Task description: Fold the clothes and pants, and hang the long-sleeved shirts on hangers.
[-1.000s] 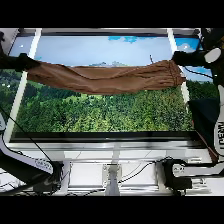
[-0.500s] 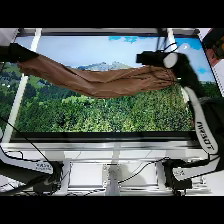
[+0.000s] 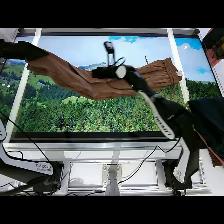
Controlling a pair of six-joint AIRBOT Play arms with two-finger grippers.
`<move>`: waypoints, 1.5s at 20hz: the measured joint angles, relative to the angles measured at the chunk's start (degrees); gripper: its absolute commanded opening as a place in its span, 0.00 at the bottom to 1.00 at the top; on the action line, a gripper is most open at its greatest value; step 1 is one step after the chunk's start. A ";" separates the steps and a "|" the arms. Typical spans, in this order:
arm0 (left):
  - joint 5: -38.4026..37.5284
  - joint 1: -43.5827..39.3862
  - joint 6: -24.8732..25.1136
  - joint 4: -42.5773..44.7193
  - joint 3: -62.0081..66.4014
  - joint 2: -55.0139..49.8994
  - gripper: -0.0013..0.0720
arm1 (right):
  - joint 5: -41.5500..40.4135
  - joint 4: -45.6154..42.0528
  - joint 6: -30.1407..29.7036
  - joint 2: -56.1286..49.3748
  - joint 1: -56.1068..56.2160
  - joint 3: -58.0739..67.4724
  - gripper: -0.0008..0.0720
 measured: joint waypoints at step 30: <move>14.73 -24.33 0.04 3.67 -0.07 -19.32 0.87 | 37.64 -10.25 -1.44 12.59 -17.81 8.13 0.07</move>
